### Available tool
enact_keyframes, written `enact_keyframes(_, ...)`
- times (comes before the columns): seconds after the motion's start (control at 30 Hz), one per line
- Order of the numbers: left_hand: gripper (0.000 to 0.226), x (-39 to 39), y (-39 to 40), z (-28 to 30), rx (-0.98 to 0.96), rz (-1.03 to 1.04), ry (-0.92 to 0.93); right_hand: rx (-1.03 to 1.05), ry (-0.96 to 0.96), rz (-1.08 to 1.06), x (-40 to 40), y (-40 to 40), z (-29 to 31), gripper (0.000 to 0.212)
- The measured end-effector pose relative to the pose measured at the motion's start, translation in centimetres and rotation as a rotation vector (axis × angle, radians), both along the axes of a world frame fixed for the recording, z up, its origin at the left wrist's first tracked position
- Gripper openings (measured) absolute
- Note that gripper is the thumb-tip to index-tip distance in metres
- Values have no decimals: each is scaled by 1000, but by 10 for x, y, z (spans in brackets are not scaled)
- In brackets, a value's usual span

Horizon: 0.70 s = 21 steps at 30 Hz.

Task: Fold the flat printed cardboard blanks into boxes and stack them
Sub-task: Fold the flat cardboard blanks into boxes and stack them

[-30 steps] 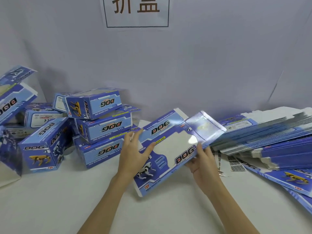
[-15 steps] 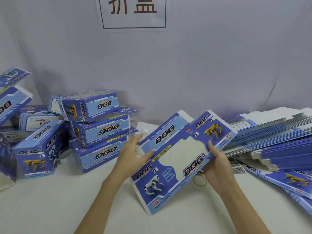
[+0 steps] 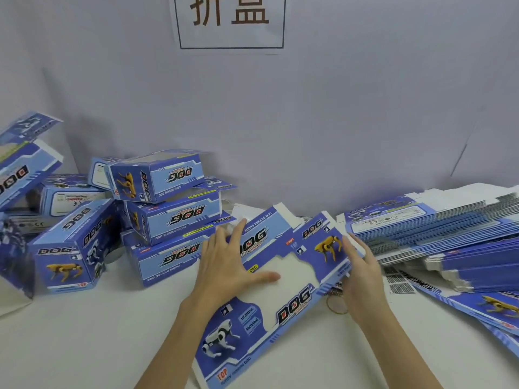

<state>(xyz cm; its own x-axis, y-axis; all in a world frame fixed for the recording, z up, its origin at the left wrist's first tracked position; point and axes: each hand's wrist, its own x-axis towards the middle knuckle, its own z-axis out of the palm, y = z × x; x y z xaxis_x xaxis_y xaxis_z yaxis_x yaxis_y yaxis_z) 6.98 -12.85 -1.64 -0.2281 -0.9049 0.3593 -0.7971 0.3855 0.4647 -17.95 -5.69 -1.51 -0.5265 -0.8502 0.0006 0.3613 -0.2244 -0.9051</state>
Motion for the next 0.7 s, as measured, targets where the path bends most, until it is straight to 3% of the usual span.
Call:
enact_keyframes(0.07,143,3,-2,-2,5,-41,-18,23,139,-64,-17,3,-2,40)
enact_keyframes(0.13,141,7,-4,-3,-18,-76,-65,45,143,-15,-34,9,2,58)
enact_keyframes(0.3,141,10,-6,-3,-24,-176,-143,239,180,447,-51,23,16,95)
enact_keyframes(0.43,133,9,-4,-4,46,-303,-150,447,226,562,-50,27,21,97)
enact_keyframes(0.6,127,8,-1,-3,86,-348,-160,479,235,661,-53,35,28,87)
enact_keyframes(0.7,123,8,1,0,89,-371,-176,487,197,690,-53,38,27,98)
